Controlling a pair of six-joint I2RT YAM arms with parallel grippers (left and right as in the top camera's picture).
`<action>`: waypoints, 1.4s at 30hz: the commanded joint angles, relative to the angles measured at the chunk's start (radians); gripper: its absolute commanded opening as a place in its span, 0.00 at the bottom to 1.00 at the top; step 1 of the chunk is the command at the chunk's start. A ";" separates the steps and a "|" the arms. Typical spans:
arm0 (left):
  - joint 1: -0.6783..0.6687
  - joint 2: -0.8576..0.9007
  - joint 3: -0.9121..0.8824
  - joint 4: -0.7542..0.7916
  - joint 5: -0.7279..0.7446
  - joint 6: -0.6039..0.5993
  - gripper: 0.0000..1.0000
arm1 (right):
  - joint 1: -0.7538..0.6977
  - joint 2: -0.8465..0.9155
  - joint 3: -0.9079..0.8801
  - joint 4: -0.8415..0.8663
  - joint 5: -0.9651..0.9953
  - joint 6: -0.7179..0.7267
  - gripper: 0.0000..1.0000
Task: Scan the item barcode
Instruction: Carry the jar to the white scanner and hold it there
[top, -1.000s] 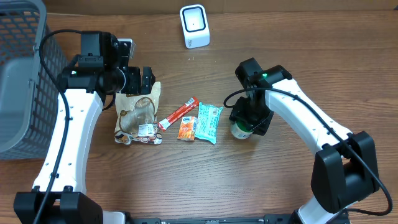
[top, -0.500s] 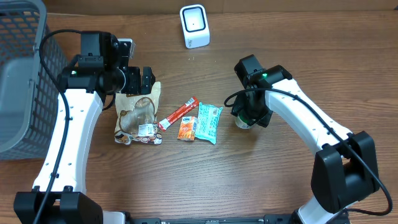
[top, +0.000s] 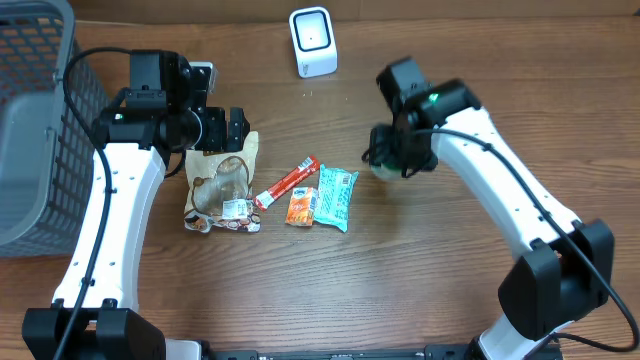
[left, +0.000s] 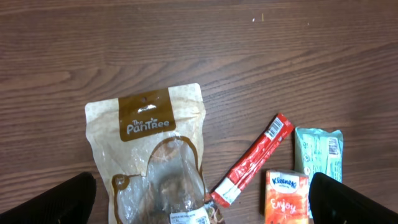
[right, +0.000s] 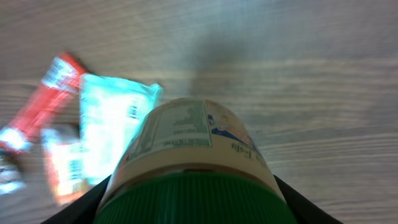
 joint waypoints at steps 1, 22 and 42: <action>0.000 0.009 0.008 0.004 0.009 -0.011 1.00 | -0.003 -0.018 0.243 -0.082 -0.017 -0.068 0.03; 0.000 0.009 0.008 0.004 0.009 -0.011 1.00 | -0.002 0.029 0.512 0.156 0.010 -0.172 0.07; 0.000 0.009 0.008 0.004 0.009 -0.011 1.00 | -0.002 0.338 0.512 0.749 0.010 -0.171 0.06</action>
